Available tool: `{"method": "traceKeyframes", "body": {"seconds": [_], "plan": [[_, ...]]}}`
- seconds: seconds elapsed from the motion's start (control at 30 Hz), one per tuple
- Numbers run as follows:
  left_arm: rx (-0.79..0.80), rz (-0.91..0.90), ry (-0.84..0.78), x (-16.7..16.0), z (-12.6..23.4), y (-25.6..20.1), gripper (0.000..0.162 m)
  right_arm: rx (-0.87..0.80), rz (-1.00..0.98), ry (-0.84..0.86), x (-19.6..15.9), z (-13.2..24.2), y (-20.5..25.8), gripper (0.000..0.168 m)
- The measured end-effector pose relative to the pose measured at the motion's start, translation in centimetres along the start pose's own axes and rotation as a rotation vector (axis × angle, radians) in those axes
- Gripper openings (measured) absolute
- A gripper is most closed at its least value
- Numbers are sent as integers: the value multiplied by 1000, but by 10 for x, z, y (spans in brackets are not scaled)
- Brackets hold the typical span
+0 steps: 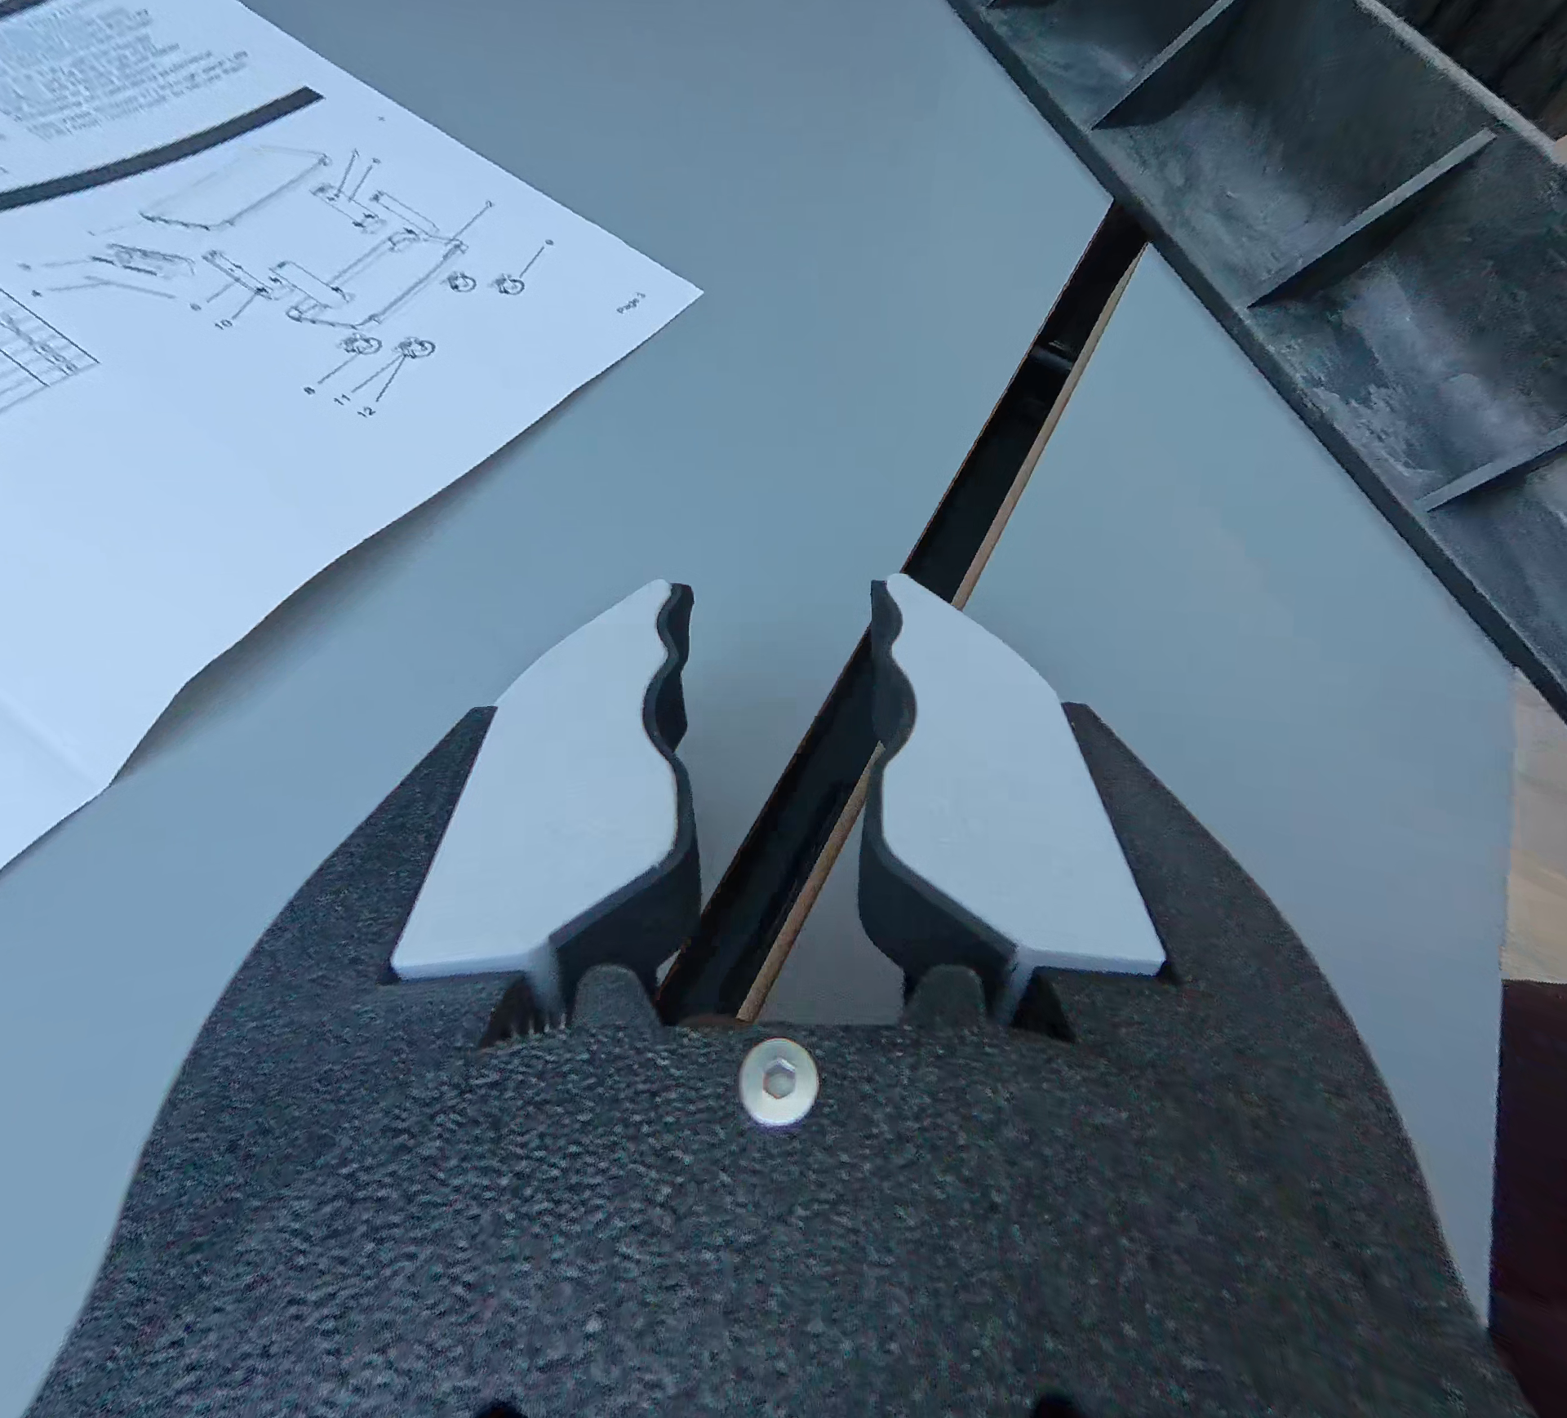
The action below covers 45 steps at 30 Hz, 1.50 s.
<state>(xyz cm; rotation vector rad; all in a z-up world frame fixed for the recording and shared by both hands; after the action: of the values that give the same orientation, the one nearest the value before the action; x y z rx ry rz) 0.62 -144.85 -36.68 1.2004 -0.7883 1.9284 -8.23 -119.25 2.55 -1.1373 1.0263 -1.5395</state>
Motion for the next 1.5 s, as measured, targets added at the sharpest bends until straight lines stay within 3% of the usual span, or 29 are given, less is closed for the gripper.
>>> {"method": "traceKeyframes", "body": {"seconds": [0.4,1.5], "plan": [[-82,226,56,-3,-5,14,41,4,11,2,0,0,2,4],[-97,256,52,-4,-5,16,39,2,22,23,-1,-1,3,4]]}}
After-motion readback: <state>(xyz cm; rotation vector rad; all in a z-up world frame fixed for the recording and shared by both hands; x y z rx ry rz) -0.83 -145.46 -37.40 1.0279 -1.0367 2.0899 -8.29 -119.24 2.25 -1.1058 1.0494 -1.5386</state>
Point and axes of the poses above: each gripper's, where its closed fingertips meet, z back along the fingers, x out of its top, y = z × x across the jaws, the point moved 5 cm from there along z, back along the fingers, and after that the axes turned 10 degrees about -y, right-handed, at the moved point
